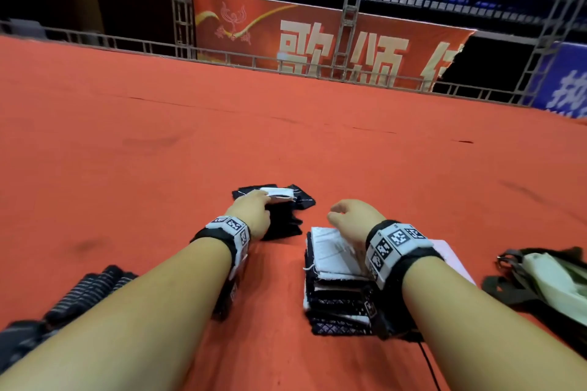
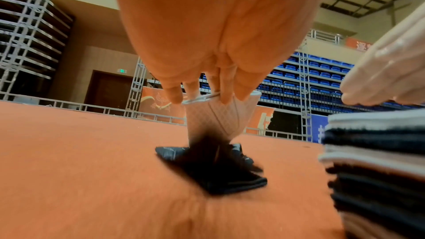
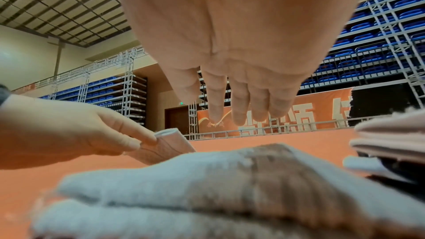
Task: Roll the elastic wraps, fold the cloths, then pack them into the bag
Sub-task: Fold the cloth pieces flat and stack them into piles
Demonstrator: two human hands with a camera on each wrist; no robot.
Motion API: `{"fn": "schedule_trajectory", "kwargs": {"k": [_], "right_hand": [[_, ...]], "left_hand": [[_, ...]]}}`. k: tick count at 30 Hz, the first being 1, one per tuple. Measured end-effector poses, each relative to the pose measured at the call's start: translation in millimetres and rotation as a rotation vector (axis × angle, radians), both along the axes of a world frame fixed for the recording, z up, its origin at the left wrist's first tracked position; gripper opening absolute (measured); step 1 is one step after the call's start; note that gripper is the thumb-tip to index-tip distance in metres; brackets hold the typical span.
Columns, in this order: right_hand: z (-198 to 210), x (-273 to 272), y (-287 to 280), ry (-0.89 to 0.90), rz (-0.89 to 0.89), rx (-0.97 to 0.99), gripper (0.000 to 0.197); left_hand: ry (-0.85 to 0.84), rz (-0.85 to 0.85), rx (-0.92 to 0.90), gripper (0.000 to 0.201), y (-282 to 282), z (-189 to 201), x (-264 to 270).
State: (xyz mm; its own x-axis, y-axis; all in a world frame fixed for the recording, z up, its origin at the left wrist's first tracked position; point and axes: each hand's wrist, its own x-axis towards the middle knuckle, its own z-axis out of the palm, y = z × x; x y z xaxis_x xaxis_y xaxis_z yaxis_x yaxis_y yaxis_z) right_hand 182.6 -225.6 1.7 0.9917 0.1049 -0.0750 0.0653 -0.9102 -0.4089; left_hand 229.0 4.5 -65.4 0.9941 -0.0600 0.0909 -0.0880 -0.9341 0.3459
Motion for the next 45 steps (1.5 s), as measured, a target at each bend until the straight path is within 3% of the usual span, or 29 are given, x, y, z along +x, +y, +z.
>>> {"fn": "schedule_trajectory", "kwargs": {"k": [9, 15, 16, 18, 20, 23, 27, 29, 30, 32, 34, 36, 38, 42, 45], "right_hand": [[36, -60, 20, -0.072, 0.041, 0.059, 0.037], [44, -94, 38, -0.043, 0.081, 0.302, 0.072], [43, -99, 40, -0.009, 0.08, 0.374, 0.065], [39, -114, 43, 0.088, 0.089, 0.534, 0.032], [32, -138, 44, 0.315, 0.102, 0.738, 0.009], [14, -164, 37, 0.47, 0.142, 0.829, 0.011], [-13, -177, 20, 0.464, 0.074, 0.866, 0.018], [-22, -180, 13, 0.455, 0.038, 0.876, 0.027], [-27, -182, 12, 0.434, 0.021, 0.853, 0.023], [-39, -183, 10, 0.356, -0.023, 0.669, 0.006], [-56, -184, 4, 0.262, -0.014, 0.308, 0.015], [-74, -190, -1, 0.253, -0.002, 0.171, 0.016], [-90, -192, -5, 0.257, 0.021, 0.207, 0.016], [-109, -192, -8, 0.273, 0.166, 0.238, 0.036], [-121, -191, -11, 0.278, 0.205, 0.27, 0.044]], "left_hand": [[-0.203, -0.063, -0.358, 0.045, 14, 100, -84], [-0.218, -0.168, -0.65, 0.043, 23, 140, -142], [-0.203, -0.189, -0.7, 0.043, 25, 142, -150], [-0.169, -0.192, -0.785, 0.043, 29, 142, -165], [-0.126, -0.182, -0.836, 0.038, 30, 138, -178], [-0.04, -0.185, -0.882, 0.033, 28, 124, -197], [0.016, -0.183, -0.939, 0.029, 19, 103, -210], [-0.021, -0.148, -0.986, 0.027, 14, 91, -210], [-0.057, -0.115, -0.99, 0.026, 12, 84, -208], [-0.127, -0.042, -0.889, 0.028, 11, 68, -210], [-0.12, -0.011, -0.721, 0.025, 11, 51, -217], [0.004, -0.062, -0.616, 0.026, 10, 32, -224], [0.147, -0.114, -0.533, 0.028, 8, 13, -229], [0.379, -0.213, -0.308, 0.035, 4, -17, -233], [0.445, -0.267, -0.055, 0.044, 2, -35, -233]]}}
